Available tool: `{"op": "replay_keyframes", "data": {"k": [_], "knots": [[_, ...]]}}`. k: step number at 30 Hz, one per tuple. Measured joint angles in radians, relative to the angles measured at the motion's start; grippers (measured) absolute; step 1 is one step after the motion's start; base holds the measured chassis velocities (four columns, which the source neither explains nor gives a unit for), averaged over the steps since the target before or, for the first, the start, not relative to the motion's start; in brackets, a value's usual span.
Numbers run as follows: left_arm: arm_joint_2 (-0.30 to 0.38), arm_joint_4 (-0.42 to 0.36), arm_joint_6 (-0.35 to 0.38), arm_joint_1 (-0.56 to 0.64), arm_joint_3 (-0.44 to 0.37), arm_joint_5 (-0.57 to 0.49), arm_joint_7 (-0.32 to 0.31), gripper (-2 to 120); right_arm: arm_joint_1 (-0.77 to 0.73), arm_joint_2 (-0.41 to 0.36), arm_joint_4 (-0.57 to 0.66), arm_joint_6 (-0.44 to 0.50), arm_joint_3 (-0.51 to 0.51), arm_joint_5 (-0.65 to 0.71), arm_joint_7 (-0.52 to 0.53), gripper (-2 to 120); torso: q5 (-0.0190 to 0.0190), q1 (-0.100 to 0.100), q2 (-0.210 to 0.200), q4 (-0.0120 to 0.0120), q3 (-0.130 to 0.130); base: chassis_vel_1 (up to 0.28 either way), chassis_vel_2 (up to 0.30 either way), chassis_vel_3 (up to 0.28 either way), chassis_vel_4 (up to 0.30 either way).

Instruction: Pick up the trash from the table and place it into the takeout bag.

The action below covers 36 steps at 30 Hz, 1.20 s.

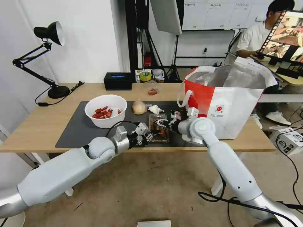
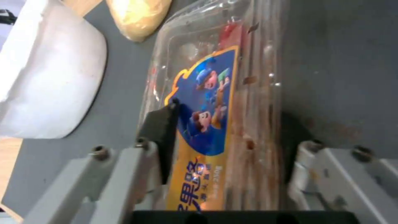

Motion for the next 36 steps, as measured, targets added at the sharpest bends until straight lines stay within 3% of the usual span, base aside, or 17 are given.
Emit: {"op": "replay_keyframes", "data": {"k": [1,10,16,20,21,24,29,30,32,36], "knots": [[0.000,0.000,0.000,0.000,0.000,0.000,0.000,0,0.000,0.000,0.000,0.000,0.000,0.000,0.000,42,0.0000,0.000,0.000,0.0000,0.000,0.000,0.000,0.000,0.000],[0.021,-0.027,0.000,0.025,-0.028,-0.012,-0.006,0,-0.003,0.001,0.008,0.001,0.013,0.003,-0.032,4,-0.0001,0.000,0.000,0.0000,0.000,0.000,0.000,0.000,0.000],[0.054,-0.062,0.000,0.056,-0.065,-0.035,-0.009,0,-0.008,-0.001,0.018,0.014,0.022,0.002,-0.066,0,-0.0001,0.000,0.000,0.0000,0.000,0.000,0.000,0.000,0.000],[0.085,-0.101,-0.001,0.146,-0.192,-0.054,-0.020,0,-0.012,-0.002,0.040,0.037,0.042,-0.004,-0.087,0,0.0001,0.000,0.000,-0.0001,0.000,0.000,0.000,0.000,0.000],[0.085,-0.101,-0.001,0.146,-0.192,-0.054,-0.020,0,-0.012,-0.002,0.040,0.037,0.042,-0.004,-0.087,0,0.0001,0.000,0.000,-0.0001,0.000,0.000,0.000,0.000,0.000],[0.112,-0.144,-0.001,0.262,-0.304,-0.058,-0.022,0,-0.020,-0.011,0.081,0.057,0.063,-0.006,-0.103,0,-0.0002,0.000,0.000,0.0000,0.000,0.000,0.000,0.000,0.000],[0.145,-0.180,-0.011,0.392,-0.401,-0.051,-0.021,0,-0.025,-0.025,0.140,0.076,0.085,0.000,-0.124,0,-0.0002,0.000,0.000,0.0000,0.000,0.000,0.000,0.000,0.000],[0.158,-0.195,-0.015,0.457,-0.456,-0.046,-0.019,1,-0.023,-0.033,0.173,0.090,0.095,0.009,-0.132,0,-0.0001,0.000,0.000,-0.0001,0.000,0.000,0.000,0.000,0.000],[0.179,-0.221,-0.023,0.573,-0.567,-0.034,-0.004,12,-0.003,-0.041,0.216,0.123,0.103,0.018,-0.140,0,-0.0003,0.000,0.000,0.0002,0.000,0.000,0.000,0.000,0.000],[0.202,-0.232,-0.042,0.644,-0.635,-0.024,0.012,22,0.025,-0.051,0.265,0.166,0.119,0.030,-0.140,0,0.0000,0.000,0.000,0.0005,0.000,0.000,0.000,0.000,0.000]]}}
